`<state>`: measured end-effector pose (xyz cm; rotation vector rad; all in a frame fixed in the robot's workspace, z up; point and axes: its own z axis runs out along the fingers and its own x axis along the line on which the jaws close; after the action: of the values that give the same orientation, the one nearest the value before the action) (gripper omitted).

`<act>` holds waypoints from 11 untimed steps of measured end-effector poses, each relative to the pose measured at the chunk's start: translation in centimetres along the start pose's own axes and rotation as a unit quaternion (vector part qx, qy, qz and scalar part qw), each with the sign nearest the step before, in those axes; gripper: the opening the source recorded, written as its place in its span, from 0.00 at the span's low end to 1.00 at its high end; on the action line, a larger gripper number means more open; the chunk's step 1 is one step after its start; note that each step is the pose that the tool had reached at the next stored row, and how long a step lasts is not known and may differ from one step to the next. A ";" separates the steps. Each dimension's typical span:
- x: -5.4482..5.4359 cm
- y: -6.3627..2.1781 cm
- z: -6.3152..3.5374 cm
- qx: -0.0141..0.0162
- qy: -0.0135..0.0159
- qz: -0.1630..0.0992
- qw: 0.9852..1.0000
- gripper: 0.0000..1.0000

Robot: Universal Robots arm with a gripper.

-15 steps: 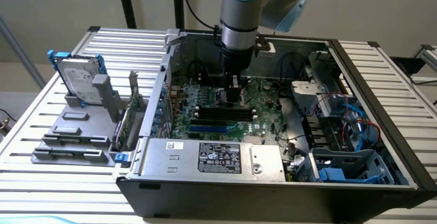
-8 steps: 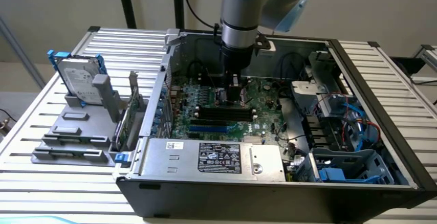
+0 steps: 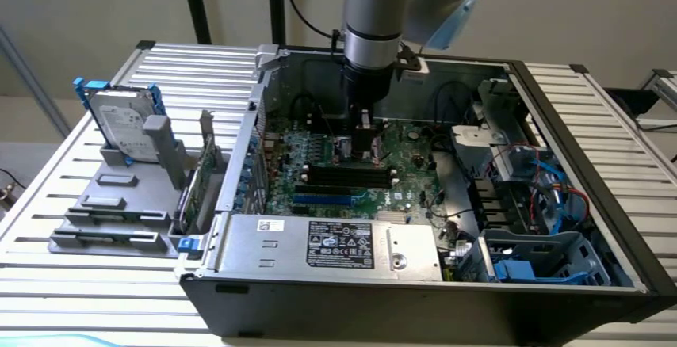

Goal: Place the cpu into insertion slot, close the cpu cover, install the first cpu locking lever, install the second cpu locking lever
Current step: 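Place the cpu into insertion slot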

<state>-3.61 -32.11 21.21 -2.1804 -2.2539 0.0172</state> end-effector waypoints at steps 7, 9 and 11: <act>0.0 -0.29 -0.90 0.000 0.009 0.000 1.000 0.42; 0.0 -0.80 -0.98 0.000 0.010 -0.001 1.000 0.36; 0.0 -1.47 -1.02 0.000 0.011 -0.001 1.000 0.24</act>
<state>-5.06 -32.15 22.24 -2.1676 -2.2453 -0.0074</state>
